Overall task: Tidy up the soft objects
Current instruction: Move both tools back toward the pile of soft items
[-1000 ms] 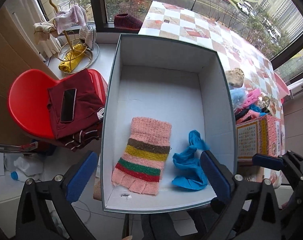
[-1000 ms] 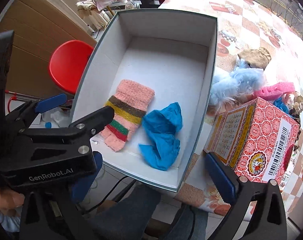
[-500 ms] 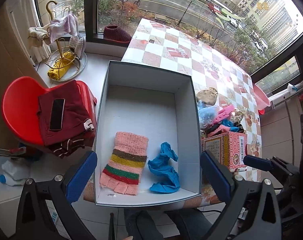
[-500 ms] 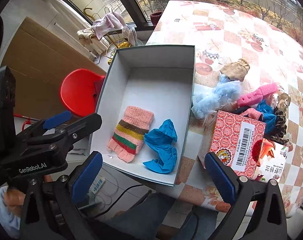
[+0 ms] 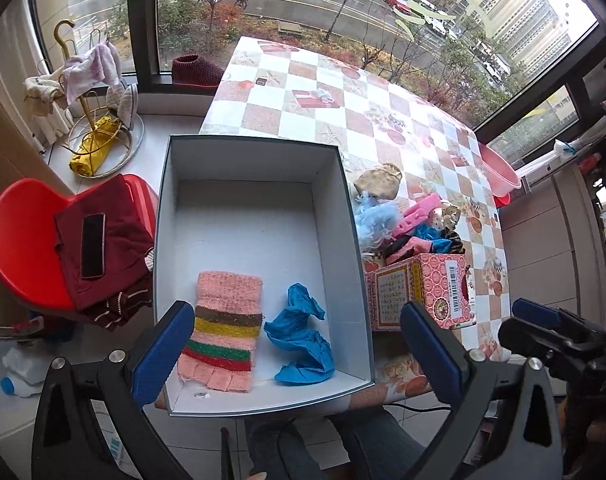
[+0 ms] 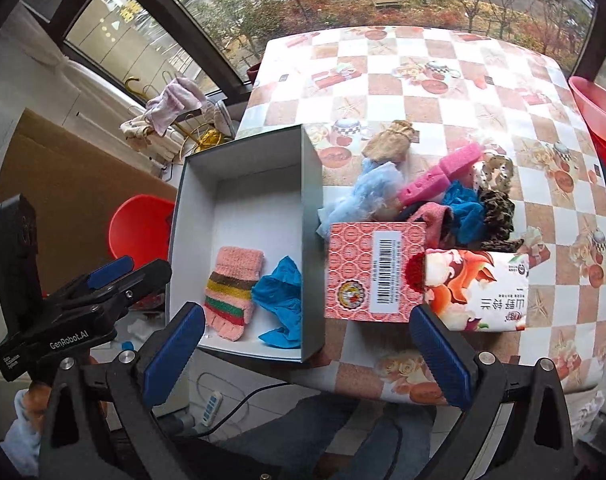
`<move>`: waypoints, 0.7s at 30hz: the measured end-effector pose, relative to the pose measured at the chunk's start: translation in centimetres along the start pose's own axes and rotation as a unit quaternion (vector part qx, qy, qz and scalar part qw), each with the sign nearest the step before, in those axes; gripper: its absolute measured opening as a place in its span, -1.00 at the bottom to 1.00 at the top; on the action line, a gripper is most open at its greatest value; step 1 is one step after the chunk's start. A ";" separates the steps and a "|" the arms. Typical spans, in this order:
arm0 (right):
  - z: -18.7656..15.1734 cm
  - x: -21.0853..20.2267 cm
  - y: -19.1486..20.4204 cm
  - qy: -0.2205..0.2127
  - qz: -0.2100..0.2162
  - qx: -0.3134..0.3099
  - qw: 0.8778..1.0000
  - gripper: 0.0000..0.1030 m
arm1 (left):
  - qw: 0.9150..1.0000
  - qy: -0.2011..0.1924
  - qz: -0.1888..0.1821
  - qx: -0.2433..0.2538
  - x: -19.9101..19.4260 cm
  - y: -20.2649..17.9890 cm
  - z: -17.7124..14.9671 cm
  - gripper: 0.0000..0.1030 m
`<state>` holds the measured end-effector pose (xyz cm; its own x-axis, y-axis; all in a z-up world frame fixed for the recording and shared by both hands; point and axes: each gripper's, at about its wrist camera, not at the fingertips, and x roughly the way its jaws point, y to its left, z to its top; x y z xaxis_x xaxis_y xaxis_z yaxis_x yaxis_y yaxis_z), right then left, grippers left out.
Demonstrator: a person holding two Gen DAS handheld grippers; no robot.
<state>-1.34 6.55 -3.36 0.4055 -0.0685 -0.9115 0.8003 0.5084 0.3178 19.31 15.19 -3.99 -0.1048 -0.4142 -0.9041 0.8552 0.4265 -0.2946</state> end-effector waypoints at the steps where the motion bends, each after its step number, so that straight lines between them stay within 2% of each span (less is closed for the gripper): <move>1: 0.0 -0.2 -0.7 -0.002 -0.002 0.010 1.000 1.00 | 1.000 0.002 -0.002 0.003 0.1 -0.2 0.1 0.99; 14: -0.9 -2.9 -10.1 -0.021 -0.039 0.130 0.991 1.00 | 0.999 0.031 -0.010 0.043 2.4 -4.5 2.2 0.99; 21: -0.4 -1.2 -16.9 0.011 -0.067 0.195 0.978 1.00 | 0.997 0.047 0.006 0.061 4.5 -7.8 4.2 0.99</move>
<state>-15.49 -1.59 -7.77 0.2788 -0.0922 -0.9559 0.9552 0.1293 0.2662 14.25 6.62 -4.45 -0.1361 -0.3294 -0.9343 0.9117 0.3273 -0.2482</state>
